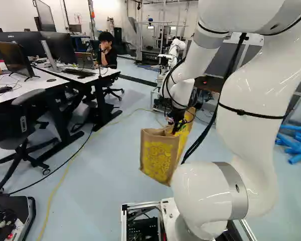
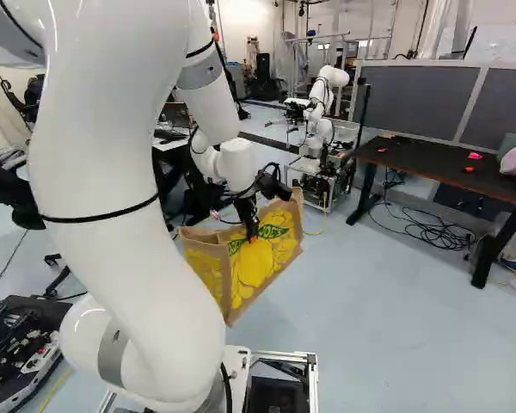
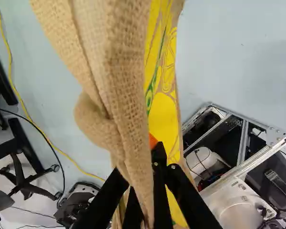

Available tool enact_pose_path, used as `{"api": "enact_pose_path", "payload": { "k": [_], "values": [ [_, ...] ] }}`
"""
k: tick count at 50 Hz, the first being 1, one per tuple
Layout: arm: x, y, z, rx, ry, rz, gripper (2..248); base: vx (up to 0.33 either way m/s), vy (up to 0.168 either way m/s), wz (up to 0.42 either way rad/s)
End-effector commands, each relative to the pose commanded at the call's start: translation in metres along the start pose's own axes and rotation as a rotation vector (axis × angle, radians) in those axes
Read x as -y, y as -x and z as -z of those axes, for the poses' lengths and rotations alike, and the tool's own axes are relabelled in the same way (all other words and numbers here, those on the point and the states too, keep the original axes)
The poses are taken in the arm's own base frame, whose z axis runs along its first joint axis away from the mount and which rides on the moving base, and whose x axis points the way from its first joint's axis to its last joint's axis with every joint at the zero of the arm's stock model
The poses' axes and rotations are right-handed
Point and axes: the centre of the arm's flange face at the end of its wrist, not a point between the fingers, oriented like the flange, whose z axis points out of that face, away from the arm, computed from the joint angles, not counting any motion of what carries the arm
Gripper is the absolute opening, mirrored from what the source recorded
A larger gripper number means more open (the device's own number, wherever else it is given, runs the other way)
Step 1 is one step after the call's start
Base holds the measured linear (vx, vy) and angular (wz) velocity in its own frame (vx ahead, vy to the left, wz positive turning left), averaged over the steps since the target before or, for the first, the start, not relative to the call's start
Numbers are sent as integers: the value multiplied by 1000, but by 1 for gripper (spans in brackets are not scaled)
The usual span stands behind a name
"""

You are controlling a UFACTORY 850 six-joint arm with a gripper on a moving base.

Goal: Pick up the bag on the ground and place it on the table

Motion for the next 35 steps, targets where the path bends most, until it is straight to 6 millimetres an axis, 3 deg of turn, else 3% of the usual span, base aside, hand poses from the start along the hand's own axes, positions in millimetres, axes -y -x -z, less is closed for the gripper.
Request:
{"api": "enact_pose_path", "payload": {
  "k": [35],
  "values": [
    [10,-3,52,23,17,13,21,0,0,0]
  ]
}}
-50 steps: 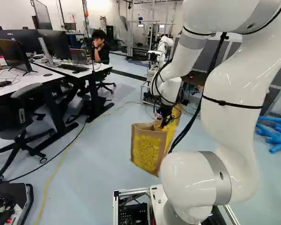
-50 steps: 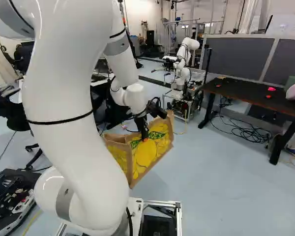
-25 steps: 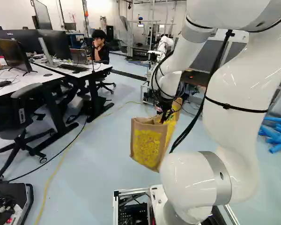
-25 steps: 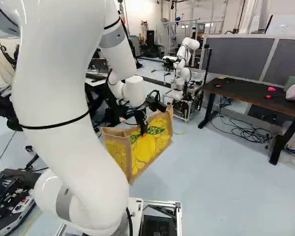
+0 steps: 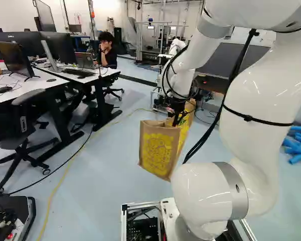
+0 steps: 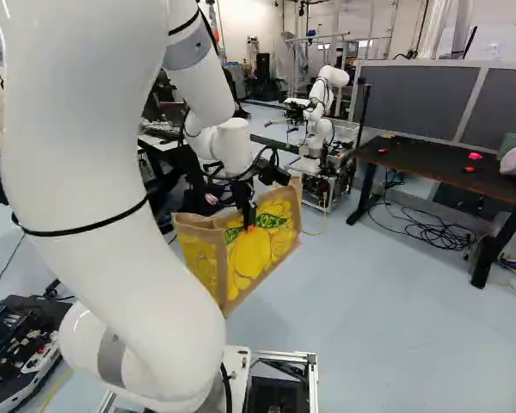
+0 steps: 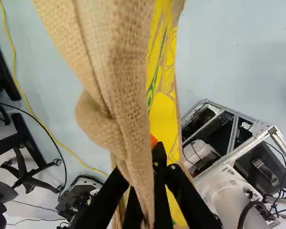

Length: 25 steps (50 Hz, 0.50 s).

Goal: Pick up the bag on the ground and place it on the table

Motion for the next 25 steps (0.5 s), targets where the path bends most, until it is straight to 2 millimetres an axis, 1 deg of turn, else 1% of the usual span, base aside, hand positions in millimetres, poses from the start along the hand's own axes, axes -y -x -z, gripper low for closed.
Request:
{"api": "enact_pose_path", "payload": {
  "k": [25],
  "values": [
    [-2,6,39,12,9,6,21,0,0,0]
  ]
}}
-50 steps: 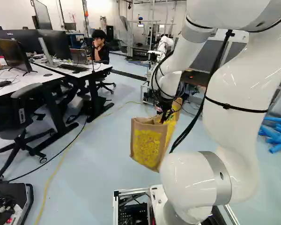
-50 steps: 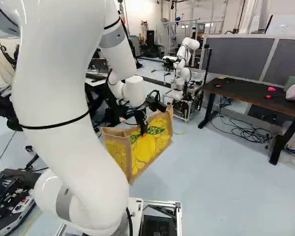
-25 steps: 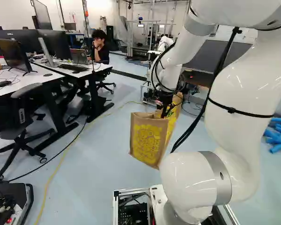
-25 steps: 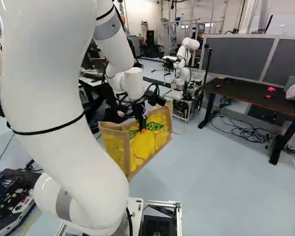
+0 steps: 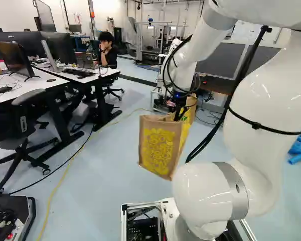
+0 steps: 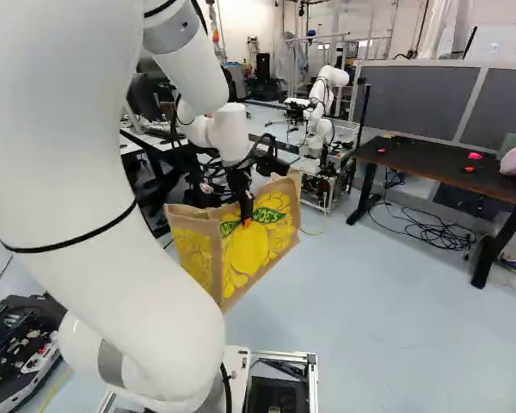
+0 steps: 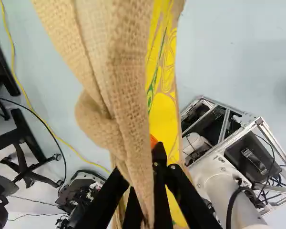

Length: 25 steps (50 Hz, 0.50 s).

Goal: Pick up the bag on the ground and place it on the table

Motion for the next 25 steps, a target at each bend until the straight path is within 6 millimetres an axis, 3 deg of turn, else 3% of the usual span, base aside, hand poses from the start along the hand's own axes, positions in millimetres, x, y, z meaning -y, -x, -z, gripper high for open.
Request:
{"api": "enact_pose_path", "payload": {
  "k": [25],
  "values": [
    [0,4,38,-12,-13,6,21,0,0,0]
  ]
}}
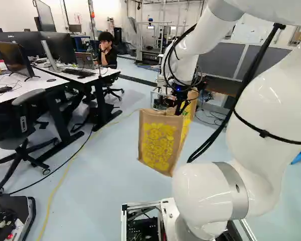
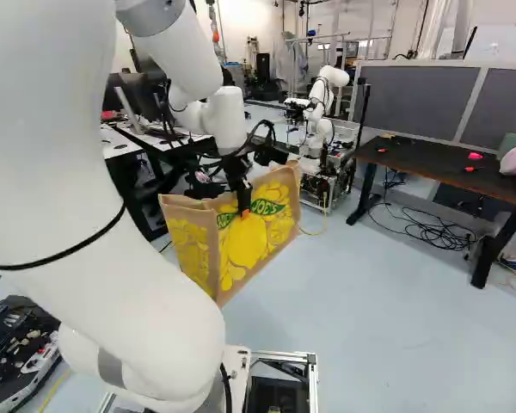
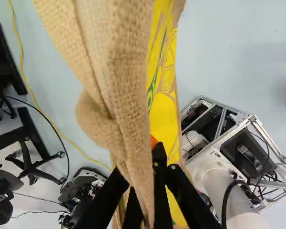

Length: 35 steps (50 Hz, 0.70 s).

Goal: Pick up the bag on the ground and place it on the table

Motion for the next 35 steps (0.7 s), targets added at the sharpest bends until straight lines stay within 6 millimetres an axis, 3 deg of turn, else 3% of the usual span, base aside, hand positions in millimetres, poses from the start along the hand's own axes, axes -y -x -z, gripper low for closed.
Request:
{"api": "enact_pose_path", "payload": {
  "k": [35],
  "values": [
    [-2,7,54,-8,-9,8,21,0,0,0]
  ]
}}
